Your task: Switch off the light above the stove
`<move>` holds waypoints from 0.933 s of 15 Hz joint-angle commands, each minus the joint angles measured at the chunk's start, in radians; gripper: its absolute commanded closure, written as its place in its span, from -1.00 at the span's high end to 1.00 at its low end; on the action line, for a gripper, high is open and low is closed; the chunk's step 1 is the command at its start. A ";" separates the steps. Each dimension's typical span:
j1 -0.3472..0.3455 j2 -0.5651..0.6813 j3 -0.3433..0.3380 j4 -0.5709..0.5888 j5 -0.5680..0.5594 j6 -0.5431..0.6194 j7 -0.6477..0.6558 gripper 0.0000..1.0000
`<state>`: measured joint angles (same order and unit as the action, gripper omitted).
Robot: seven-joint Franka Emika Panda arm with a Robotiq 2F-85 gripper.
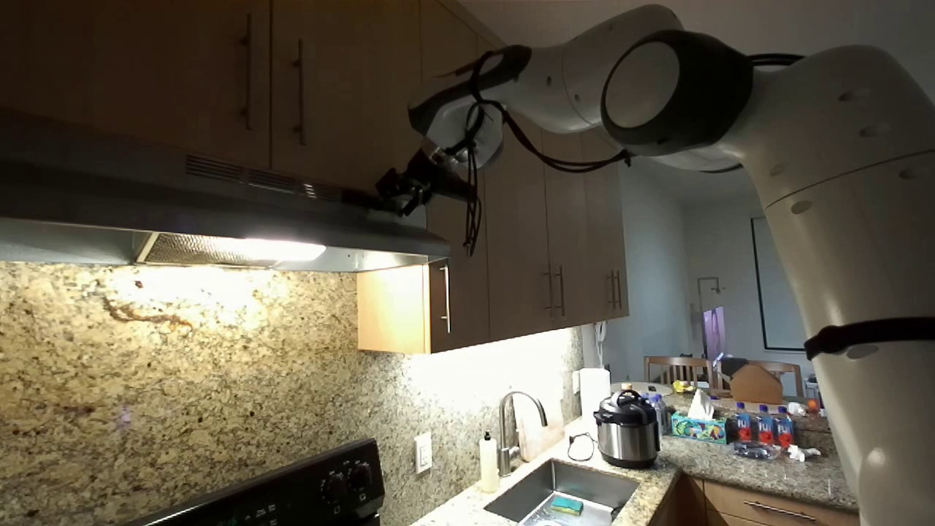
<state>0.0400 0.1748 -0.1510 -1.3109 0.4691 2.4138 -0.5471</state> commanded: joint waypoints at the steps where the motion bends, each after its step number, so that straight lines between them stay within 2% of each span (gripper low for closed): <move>1: 0.000 -0.007 0.009 0.007 0.017 0.015 -0.042 1.00; 7: 0.013 -0.042 0.010 -0.027 -0.003 0.070 -0.025 1.00; 14: -0.001 -0.018 0.010 -0.008 0.042 0.026 -0.026 1.00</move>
<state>0.0515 0.1574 -0.1442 -1.3109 0.4717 2.4555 -0.5472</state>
